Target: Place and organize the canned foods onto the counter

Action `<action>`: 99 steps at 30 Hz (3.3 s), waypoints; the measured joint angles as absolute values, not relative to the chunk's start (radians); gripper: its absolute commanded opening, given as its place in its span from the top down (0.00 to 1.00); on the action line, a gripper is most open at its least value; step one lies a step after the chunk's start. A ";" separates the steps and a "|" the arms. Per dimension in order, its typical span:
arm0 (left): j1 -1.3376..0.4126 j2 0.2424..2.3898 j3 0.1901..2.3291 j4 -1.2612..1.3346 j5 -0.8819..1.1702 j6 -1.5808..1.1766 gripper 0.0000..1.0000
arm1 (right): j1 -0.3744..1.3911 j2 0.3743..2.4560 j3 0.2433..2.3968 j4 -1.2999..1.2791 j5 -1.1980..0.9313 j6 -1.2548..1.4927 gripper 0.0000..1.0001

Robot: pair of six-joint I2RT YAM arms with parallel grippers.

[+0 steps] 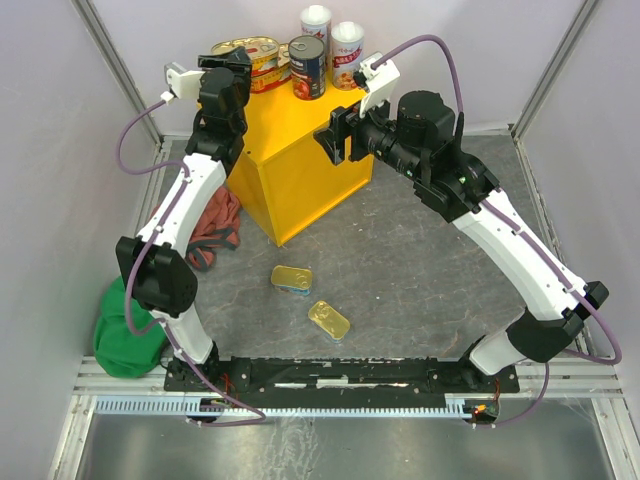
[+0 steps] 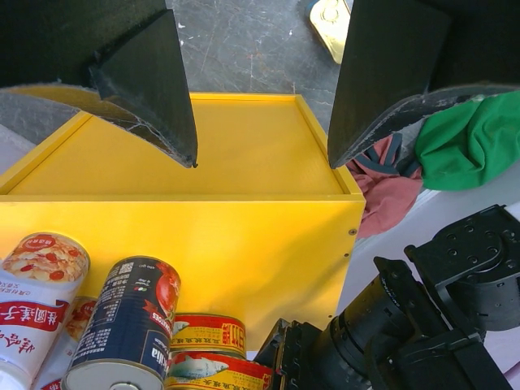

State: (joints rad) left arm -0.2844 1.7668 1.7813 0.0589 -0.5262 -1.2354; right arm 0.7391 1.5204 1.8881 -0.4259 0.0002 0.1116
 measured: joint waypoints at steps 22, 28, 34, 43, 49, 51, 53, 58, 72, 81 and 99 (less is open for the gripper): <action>-0.281 1.776 1.739 0.116 -0.438 -1.242 0.14 | 0.738 1.520 1.888 -0.426 -0.001 0.119 0.27; -0.281 1.766 1.719 0.139 -0.435 -1.242 0.17 | 0.738 1.520 1.888 -0.425 -0.005 0.126 0.27; -0.281 1.764 1.711 0.131 -0.437 -1.242 0.35 | 0.738 1.520 1.888 -0.425 -0.009 0.130 0.27; -0.282 1.745 1.710 0.140 -0.444 -1.233 0.47 | 0.738 1.520 1.888 -0.423 -0.010 0.134 0.27; -0.283 1.745 1.710 0.140 -0.444 -1.232 0.49 | 0.738 1.520 1.888 -0.421 -0.019 0.135 0.27; -0.283 1.745 1.711 0.140 -0.444 -1.232 0.50 | 0.738 1.520 1.888 -0.421 -0.019 0.135 0.27; -0.283 1.745 1.717 0.133 -0.444 -1.232 0.50 | 0.738 1.520 1.888 -0.421 -0.019 0.135 0.27; -0.284 1.771 1.768 0.099 -0.443 -1.232 0.51 | 0.738 1.521 1.888 -0.419 -0.019 0.135 0.27; -0.284 1.843 1.871 0.069 -0.442 -1.259 0.52 | 0.737 1.537 1.888 -0.419 -0.019 0.134 0.27; -0.274 1.775 1.790 0.064 -0.461 -1.265 0.53 | 0.737 1.536 1.888 -0.419 -0.019 0.134 0.27; -0.218 1.481 1.501 0.049 -0.498 -1.275 0.57 | 0.737 1.536 1.888 -0.419 -0.030 0.160 0.28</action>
State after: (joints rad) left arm -0.2184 1.4815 1.5005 0.0494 -0.4984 -1.2755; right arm 0.7368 1.5360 1.8881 -0.4187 -0.0303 0.1604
